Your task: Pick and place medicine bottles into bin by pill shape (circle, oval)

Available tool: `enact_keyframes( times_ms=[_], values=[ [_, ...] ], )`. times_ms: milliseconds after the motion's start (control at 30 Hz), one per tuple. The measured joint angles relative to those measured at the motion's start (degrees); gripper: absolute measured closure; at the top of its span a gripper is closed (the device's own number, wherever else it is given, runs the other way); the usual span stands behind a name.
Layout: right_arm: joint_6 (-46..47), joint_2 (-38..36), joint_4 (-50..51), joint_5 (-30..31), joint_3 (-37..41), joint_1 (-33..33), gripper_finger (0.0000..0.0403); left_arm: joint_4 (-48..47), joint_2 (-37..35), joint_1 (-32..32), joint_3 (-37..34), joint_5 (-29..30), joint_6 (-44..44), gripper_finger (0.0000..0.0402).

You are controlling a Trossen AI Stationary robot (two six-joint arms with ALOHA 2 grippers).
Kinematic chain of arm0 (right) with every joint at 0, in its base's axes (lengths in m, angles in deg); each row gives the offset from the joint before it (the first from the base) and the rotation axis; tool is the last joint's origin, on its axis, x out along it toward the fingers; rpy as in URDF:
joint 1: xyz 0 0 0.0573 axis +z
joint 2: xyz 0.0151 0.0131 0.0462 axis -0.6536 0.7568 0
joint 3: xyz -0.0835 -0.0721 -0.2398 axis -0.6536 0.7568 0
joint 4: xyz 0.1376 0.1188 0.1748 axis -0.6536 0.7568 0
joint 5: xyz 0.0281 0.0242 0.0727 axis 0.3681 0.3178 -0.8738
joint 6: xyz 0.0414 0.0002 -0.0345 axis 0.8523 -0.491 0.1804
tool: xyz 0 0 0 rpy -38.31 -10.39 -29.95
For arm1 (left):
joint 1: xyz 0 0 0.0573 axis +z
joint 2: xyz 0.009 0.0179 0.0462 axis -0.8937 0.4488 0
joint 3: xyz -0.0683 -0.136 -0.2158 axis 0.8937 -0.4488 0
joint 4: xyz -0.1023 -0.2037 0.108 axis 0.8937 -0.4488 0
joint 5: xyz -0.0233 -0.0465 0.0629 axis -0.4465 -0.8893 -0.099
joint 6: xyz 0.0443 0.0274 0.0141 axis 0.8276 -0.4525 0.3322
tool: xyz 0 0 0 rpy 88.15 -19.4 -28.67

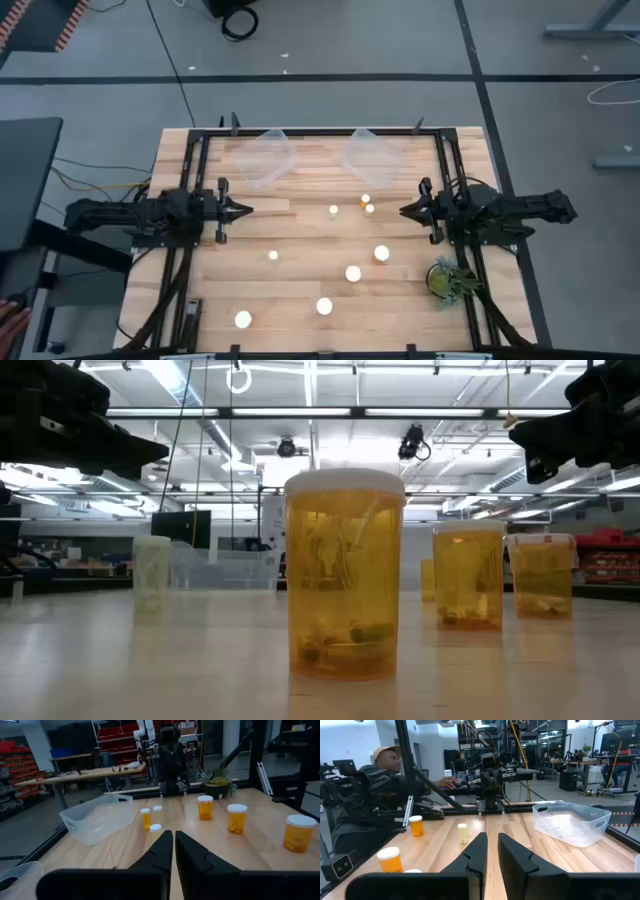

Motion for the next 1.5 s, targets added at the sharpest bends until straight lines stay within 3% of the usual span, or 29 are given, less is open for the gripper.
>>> enact_keyframes(
  times_ms=[1500],
  values=[
    [0.0,0.0,0.0,0.0,0.0,0.0,0.0350,0.0,0.0,0.0,0.0,0.0,0.0,0.0373]
  ],
)
